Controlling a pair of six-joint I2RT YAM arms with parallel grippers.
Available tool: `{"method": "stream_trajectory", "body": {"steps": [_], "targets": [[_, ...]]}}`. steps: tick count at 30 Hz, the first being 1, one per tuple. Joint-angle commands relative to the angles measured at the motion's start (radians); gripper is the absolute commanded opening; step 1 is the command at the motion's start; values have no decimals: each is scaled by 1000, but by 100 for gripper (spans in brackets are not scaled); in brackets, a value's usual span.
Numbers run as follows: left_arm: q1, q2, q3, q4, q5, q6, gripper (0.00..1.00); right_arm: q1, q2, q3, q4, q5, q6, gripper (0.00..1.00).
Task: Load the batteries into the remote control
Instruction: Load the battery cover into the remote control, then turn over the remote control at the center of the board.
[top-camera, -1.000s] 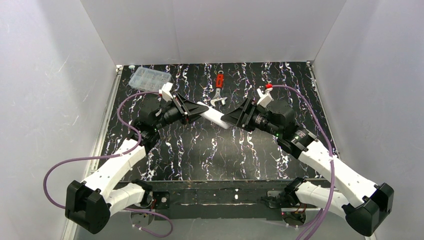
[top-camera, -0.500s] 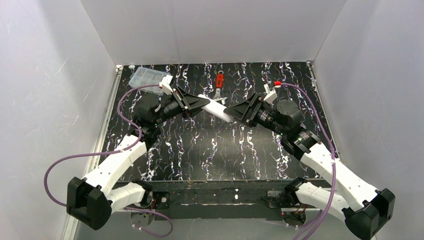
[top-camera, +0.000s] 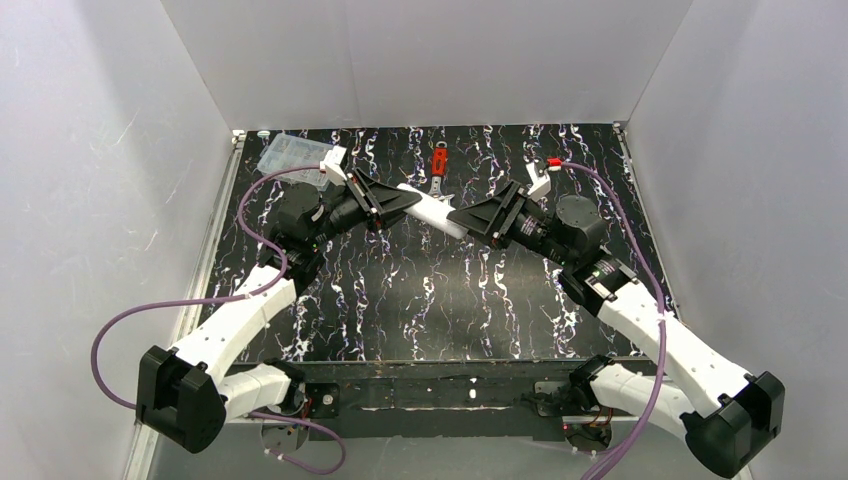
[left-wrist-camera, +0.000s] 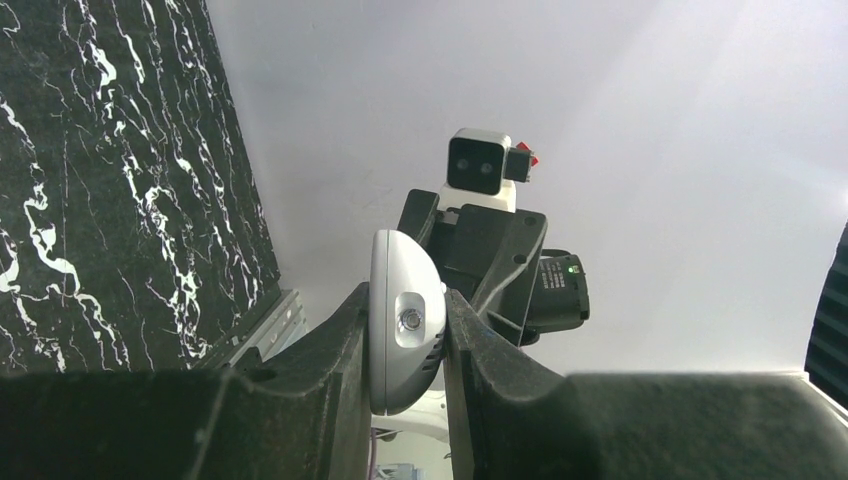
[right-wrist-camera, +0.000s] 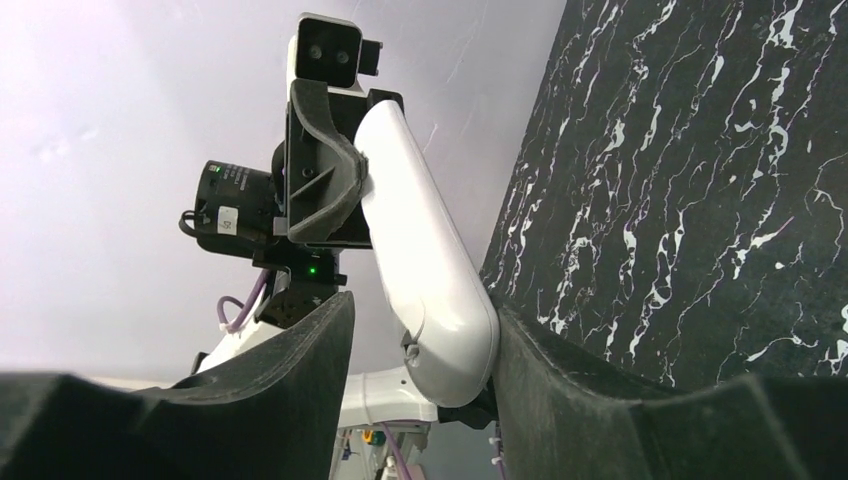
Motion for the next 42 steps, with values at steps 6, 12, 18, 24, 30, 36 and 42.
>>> {"method": "stream_trajectory", "body": {"steps": [6, 12, 18, 24, 30, 36, 42], "targets": [[-3, -17, 57, 109, 26, 1, 0, -13, 21, 9, 81, -33, 25, 50], [-3, -26, 45, 99, 25, 11, 0, -14, 25, 9, 85, -36, 28, 40], [-3, -43, 43, 58, 26, 30, 5, -21, 27, 5, 79, -34, 33, 18], [-3, -65, 60, -57, 33, 70, 56, -32, 14, 8, 84, -12, 17, 1], [-3, -89, 82, -195, 44, 131, 98, -35, -13, 39, 35, 36, -65, 1], [-3, -182, 89, -498, 27, 290, 98, -36, -21, 160, -242, 146, -340, 1], [-4, -255, 109, -719, -1, 415, 98, -36, 67, 308, -570, 282, -653, 1]]}}
